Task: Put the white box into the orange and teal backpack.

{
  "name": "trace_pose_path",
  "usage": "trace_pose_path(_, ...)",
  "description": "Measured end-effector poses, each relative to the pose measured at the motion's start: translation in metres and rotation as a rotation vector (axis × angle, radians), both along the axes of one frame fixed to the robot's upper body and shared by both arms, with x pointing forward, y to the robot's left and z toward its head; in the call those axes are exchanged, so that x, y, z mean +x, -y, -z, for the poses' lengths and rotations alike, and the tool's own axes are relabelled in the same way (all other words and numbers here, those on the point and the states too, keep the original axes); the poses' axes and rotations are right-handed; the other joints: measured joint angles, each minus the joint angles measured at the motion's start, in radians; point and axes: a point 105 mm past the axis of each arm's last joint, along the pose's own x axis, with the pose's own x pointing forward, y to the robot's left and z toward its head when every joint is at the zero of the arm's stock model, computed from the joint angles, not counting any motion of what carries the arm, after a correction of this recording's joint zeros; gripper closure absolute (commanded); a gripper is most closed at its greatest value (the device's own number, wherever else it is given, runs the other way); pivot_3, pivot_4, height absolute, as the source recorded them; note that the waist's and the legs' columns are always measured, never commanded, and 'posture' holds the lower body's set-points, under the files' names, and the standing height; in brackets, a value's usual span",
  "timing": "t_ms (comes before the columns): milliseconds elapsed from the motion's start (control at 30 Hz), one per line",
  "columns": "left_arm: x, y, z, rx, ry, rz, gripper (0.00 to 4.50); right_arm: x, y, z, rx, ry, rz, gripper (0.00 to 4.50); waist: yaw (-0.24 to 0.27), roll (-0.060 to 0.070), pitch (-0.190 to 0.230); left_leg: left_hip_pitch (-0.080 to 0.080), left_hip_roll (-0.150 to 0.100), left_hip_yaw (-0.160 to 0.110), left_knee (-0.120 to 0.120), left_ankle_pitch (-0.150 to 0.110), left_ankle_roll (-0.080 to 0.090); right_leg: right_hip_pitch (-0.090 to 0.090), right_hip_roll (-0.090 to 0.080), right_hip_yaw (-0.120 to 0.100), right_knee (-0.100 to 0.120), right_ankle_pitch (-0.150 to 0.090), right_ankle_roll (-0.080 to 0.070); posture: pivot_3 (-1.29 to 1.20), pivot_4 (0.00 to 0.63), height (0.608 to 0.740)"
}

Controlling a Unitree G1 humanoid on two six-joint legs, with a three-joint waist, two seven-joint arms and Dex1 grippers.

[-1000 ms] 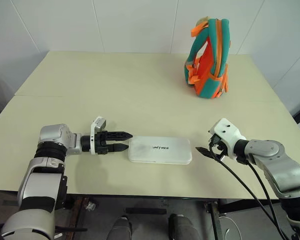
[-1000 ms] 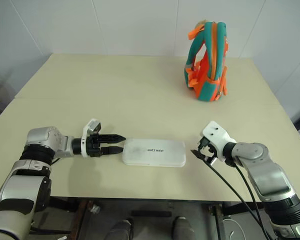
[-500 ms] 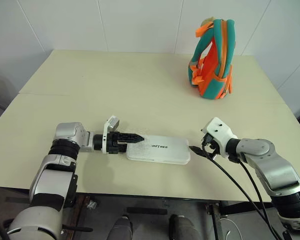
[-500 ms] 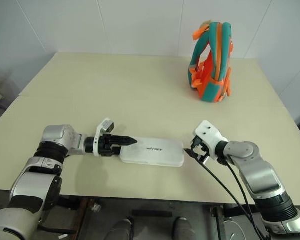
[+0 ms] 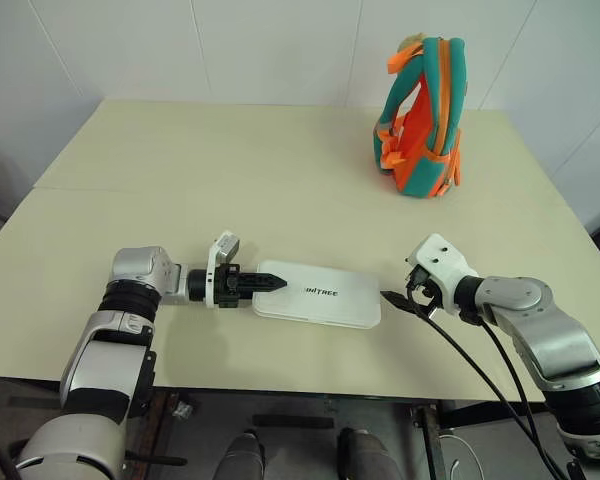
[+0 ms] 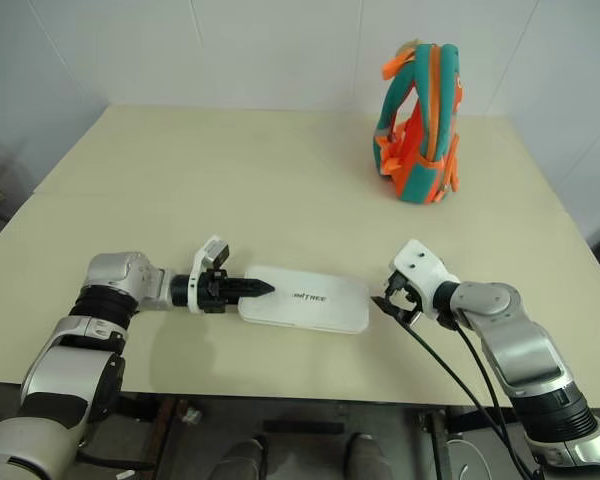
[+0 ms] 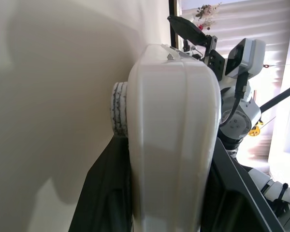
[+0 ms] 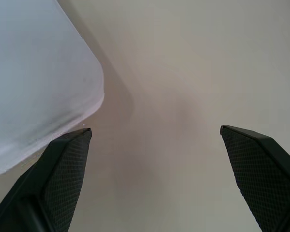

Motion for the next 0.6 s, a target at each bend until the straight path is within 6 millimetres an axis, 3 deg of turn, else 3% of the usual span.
trace_pose_path(200, 0.0, -0.003, -0.007, 0.002, 0.03, -0.002, 3.24, 0.015, 0.012, -0.022, 0.046, 0.085, 0.092, 0.0, -0.005, 0.0, 0.0, 0.0, 0.0, 0.0, 0.0, 0.0, 0.0, 0.0, 0.0, 0.0, 0.0, 0.0, 0.0, 0.0, 0.15, 0.74)
trace_pose_path(300, 0.003, -0.008, -0.016, -0.031, 0.044, -0.048, 3.25, 0.035, 0.016, -0.043, 0.141, 0.159, 0.185, 0.0, -0.017, 0.0, 0.0, 0.0, 0.0, 0.0, 0.0, 0.0, 0.0, -0.001, 0.0, 0.0, 0.001, 0.0, 0.0, 0.0, 0.15, 0.74)
trace_pose_path(467, 0.003, -0.009, -0.048, -0.162, 0.101, -0.088, 3.25, 0.067, 0.031, -0.09, 0.317, 0.306, 0.369, 0.0, -0.021, 0.0, 0.0, 0.0, 0.0, 0.0, -0.003, 0.0, -0.001, -0.002, 0.0, 0.001, 0.002, 0.0, 0.0, 0.0, 0.15, 0.74)
trace_pose_path(600, -0.003, -0.007, -0.049, -0.216, 0.086, -0.109, 3.25, 0.092, 0.037, -0.106, 0.387, 0.356, 0.465, 0.0, -0.022, 0.0, 0.0, 0.0, 0.0, 0.0, -0.004, 0.0, -0.001, -0.002, 0.0, 0.001, 0.001, 0.0, 0.0, 0.0, 0.15, 0.74)
